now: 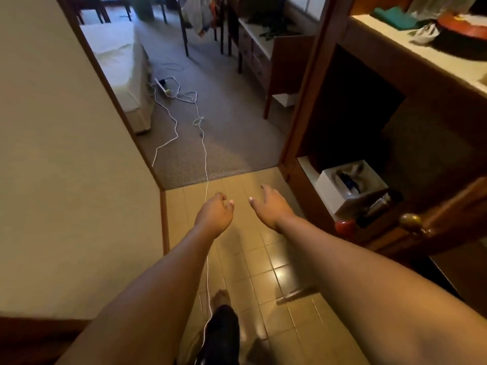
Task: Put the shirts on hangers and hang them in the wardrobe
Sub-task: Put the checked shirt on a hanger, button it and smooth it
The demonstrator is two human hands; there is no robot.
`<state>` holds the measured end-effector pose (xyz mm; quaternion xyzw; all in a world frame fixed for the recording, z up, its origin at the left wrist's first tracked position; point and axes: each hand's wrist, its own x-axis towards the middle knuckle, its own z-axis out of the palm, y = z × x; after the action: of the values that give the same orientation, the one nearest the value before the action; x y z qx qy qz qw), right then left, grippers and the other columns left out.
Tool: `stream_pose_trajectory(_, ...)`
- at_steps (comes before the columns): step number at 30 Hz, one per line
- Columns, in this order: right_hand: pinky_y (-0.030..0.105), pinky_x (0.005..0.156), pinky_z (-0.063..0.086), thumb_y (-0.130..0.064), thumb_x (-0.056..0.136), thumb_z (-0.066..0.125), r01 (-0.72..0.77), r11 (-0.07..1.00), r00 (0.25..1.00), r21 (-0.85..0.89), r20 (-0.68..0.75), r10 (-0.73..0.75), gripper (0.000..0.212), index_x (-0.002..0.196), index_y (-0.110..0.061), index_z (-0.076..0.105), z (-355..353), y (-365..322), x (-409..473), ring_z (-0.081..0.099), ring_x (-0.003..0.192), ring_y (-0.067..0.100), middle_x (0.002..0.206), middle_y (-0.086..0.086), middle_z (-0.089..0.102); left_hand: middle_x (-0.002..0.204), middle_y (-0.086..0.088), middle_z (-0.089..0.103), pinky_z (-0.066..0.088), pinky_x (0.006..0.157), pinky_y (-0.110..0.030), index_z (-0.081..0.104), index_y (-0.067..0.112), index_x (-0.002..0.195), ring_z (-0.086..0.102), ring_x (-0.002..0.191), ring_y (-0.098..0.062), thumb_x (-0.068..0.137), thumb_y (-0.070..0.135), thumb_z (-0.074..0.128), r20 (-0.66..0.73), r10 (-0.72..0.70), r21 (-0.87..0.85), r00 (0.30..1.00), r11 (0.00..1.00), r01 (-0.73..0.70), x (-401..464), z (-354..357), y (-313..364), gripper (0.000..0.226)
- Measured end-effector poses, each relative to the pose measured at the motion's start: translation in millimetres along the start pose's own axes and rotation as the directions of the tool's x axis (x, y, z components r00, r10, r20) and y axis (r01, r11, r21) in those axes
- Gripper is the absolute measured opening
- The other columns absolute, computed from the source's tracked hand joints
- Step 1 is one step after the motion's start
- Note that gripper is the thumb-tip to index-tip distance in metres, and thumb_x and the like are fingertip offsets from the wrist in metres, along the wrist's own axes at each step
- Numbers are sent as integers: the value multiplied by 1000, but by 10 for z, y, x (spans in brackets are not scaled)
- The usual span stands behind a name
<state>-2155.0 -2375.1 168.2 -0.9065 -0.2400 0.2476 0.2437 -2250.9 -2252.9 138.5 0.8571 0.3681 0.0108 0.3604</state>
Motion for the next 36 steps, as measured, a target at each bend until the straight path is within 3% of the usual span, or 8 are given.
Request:
stream_pose_trajectory(9,41,109,33,-49,96,44,-40,999,994,3,-103,40,68,151,-18,20,-591,-731,2015,33,139,31,155,12,26,122,-19,58,41,93,-36,51,1,127,53,114,-33,99,28,47,-30,147,7,989,989,-147,2273,-804,607,39)
stream_pose_trajectory(18,48,111,34,-52,95,44,-61,997,987,52,-148,68,70,152,-21,16,-1163,-1231,4050,33,139,30,157,10,22,127,-15,57,42,95,-39,50,9,128,52,117,-33,98,37,44,-8,228,144,974,964,-225,4429,-1252,1097,41)
stream_pose_trajectory(30,49,111,34,-51,95,45,-126,990,985,65,-106,132,69,152,-24,16,-2305,-1639,7206,30,141,30,158,8,20,129,-12,56,43,97,-43,47,10,132,52,118,-30,99,39,43,56,219,153,974,962,-225,7574,-1475,2127,44)
stream_pose_trajectory(36,48,112,32,-51,96,43,-161,984,978,72,-120,169,69,153,-25,15,-2833,-1802,8575,27,142,30,159,7,17,123,-11,57,47,91,-44,46,13,131,56,109,-29,99,42,42,122,217,159,968,959,-235,9049,-1487,2607,44)
